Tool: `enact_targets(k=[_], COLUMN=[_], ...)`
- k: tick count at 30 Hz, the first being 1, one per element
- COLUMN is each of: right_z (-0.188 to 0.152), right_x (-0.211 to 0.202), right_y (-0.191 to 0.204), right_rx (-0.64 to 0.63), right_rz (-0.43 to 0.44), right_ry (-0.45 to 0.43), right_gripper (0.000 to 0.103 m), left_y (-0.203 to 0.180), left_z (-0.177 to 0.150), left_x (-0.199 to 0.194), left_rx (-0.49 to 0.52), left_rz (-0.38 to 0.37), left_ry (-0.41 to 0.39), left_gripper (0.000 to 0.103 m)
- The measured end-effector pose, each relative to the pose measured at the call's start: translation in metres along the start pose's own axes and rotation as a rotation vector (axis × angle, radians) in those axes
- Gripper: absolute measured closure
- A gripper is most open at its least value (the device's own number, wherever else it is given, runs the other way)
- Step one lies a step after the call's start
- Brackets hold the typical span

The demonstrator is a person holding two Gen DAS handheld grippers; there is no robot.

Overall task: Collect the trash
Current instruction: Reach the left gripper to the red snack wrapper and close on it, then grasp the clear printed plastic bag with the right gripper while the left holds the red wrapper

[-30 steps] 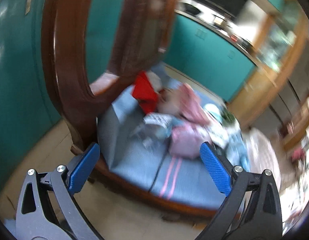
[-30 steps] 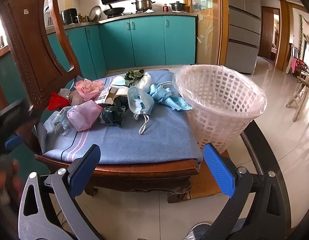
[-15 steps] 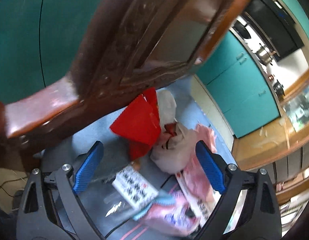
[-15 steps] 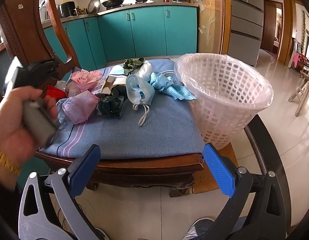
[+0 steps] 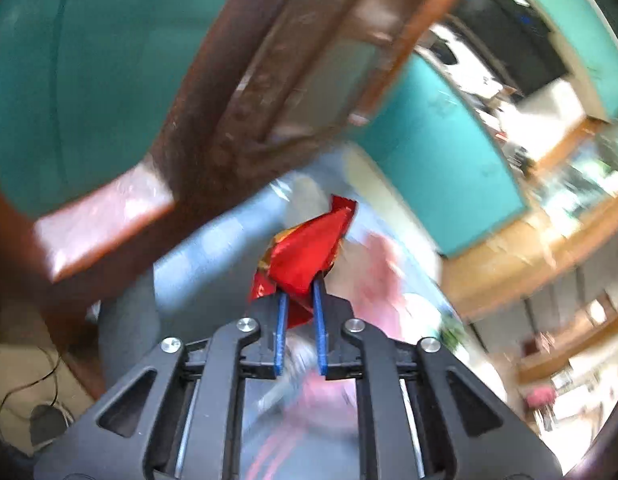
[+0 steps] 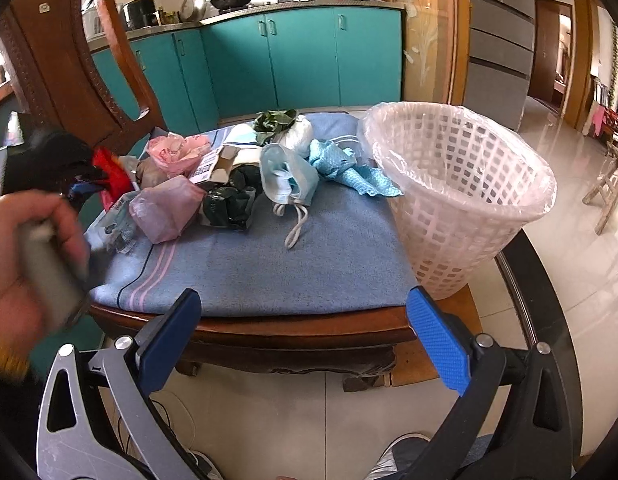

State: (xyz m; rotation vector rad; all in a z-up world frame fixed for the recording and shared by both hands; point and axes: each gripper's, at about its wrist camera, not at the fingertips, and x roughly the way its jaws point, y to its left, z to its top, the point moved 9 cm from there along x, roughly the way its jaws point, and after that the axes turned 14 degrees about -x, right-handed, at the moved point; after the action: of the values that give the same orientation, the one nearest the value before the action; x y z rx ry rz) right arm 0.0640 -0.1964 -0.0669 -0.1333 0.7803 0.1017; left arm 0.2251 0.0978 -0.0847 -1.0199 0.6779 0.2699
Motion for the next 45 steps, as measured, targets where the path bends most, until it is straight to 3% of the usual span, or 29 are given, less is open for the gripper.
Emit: enact_targets(k=[3, 5, 10, 13, 16, 20, 22, 25, 27, 28, 29, 32, 36, 40, 45], right_z=[0.005, 0.01, 0.034, 0.051, 0.062, 0.066, 0.071, 0.076, 0.078, 0.076, 0.076, 0.076, 0.08, 0.091, 0.097], right_x=[-0.004, -0.006, -0.001, 0.009, 0.033, 0.057, 0.064, 0.081, 0.097, 0.107, 0.11, 0.114, 0.088, 0.028, -0.047], right_y=[0.001, 0.003, 0.04, 0.075, 0.116, 0.158, 0.175, 0.186, 0.191, 0.195, 0.196, 0.196, 0.186, 0.171, 0.124], right_rx=[-0.019, -0.028, -0.086, -0.104, -0.062, -0.037, 0.001, 0.069, 0.114, 0.146, 0.16, 0.158, 0.095, 0.001, -0.151], right_rz=[0.011, 0.033, 0.235, 0.335, 0.459, 0.555, 0.614, 0.63, 0.636, 0.654, 0.667, 0.669, 0.669, 0.719, 0.605], right_ry=[-0.022, -0.037, -0.047, -0.055, -0.009, 0.049, 0.046, 0.061, 0.088, 0.118, 0.126, 0.108, 0.053, -0.049, -0.21], right_gripper=[0.003, 0.003, 0.003, 0.004, 0.022, 0.046, 0.049, 0.054, 0.065, 0.079, 0.1, 0.102, 0.102, 0.102, 0.102], left_y=[-0.008, -0.004, 0.022, 0.015, 0.012, 0.006, 0.004, 0.008, 0.01, 0.009, 0.009, 0.007, 0.002, -0.002, -0.007], left_z=[-0.014, -0.017, -0.013, -0.012, -0.017, -0.018, -0.018, -0.015, -0.015, -0.017, -0.017, -0.016, -0.016, -0.02, -0.032], left_x=[-0.043, -0.081, -0.144, -0.15, -0.159, -0.168, -0.17, -0.172, -0.173, -0.173, -0.171, -0.173, -0.171, -0.17, -0.16], left_rx=[0.12, 0.224, 0.371, 0.425, 0.465, 0.479, 0.471, 0.465, 0.466, 0.469, 0.473, 0.479, 0.472, 0.486, 0.526], left_rz=[-0.125, -0.19, -0.219, -0.211, -0.203, -0.201, -0.196, -0.196, -0.193, -0.193, -0.191, -0.188, -0.184, -0.184, -0.18], left_ry=[0.029, -0.03, -0.226, -0.247, -0.269, -0.313, -0.327, -0.327, -0.324, -0.322, -0.32, -0.32, -0.316, -0.316, -0.262], left_gripper=[0.091, 0.091, 0.092, 0.092, 0.092, 0.092, 0.092, 0.092, 0.092, 0.092, 0.092, 0.092, 0.092, 0.092, 0.091])
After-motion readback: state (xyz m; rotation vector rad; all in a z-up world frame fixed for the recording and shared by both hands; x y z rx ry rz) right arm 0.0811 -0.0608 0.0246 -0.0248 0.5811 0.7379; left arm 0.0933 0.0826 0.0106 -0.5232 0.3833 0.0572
